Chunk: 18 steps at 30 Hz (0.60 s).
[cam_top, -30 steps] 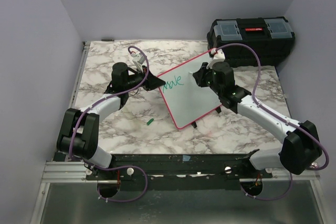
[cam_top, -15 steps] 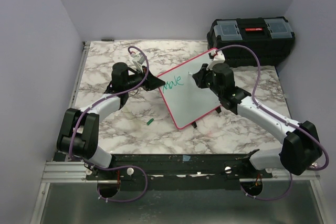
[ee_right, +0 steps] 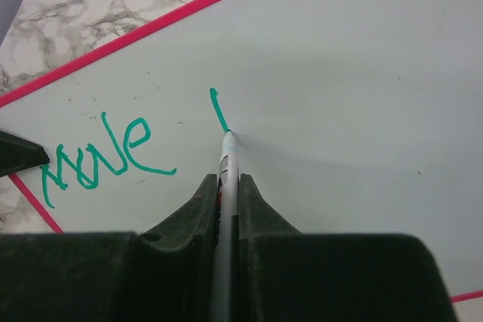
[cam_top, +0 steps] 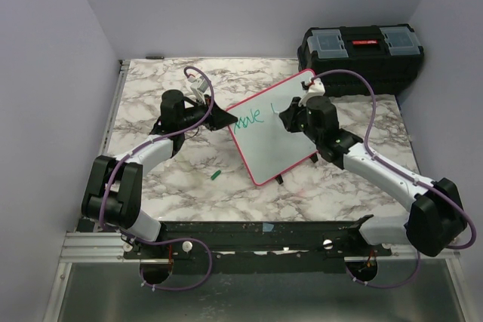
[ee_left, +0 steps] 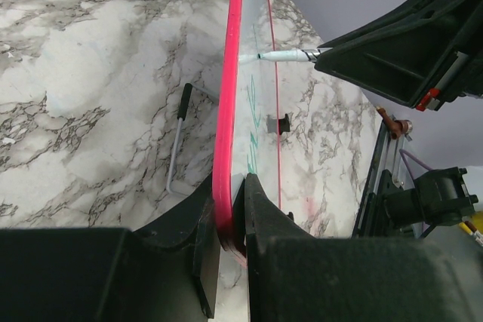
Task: Write a sentence on the whiteboard
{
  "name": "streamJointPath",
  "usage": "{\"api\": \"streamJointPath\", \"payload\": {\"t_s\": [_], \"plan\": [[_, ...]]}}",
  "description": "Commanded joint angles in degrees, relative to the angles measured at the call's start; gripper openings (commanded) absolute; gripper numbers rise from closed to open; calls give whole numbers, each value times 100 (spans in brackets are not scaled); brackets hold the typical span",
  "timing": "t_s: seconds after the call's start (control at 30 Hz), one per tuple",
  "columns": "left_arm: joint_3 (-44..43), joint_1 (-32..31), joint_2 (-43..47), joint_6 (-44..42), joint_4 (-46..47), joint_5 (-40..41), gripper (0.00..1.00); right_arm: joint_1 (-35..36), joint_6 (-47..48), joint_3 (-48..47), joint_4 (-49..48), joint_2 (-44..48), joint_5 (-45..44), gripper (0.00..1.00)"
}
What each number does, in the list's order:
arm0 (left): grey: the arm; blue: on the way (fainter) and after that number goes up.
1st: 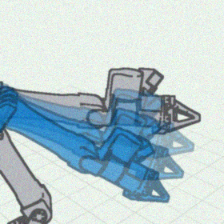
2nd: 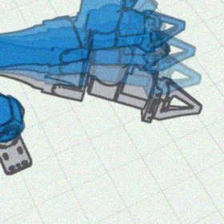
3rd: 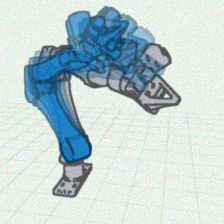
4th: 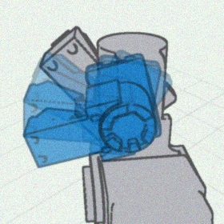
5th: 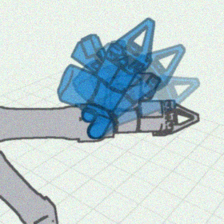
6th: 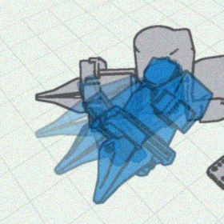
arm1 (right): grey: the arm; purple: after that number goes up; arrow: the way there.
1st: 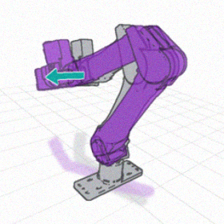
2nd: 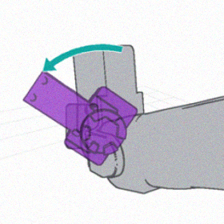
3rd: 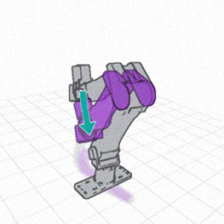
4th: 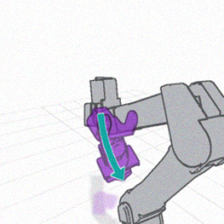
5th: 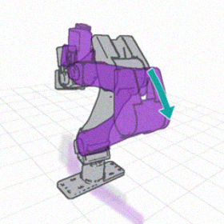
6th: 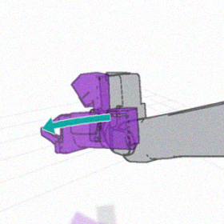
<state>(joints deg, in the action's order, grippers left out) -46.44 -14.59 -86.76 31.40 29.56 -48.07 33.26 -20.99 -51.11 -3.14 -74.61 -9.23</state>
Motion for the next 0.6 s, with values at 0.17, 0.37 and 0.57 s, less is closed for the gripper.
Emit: {"api": "streamJointPath", "payload": {"t_s": [0.17,0.37,0.57], "plan": [[-25,-46,-76,-728,182,-114,0,5,19,-612,305,-440,-620,1],[-31,-48,-113,-697,225,-148,0,4,61,-834,305,-615,-663,1],[-41,-44,-128,-696,225,-148,0,5,52,-641,298,-521,-605,1]]}}
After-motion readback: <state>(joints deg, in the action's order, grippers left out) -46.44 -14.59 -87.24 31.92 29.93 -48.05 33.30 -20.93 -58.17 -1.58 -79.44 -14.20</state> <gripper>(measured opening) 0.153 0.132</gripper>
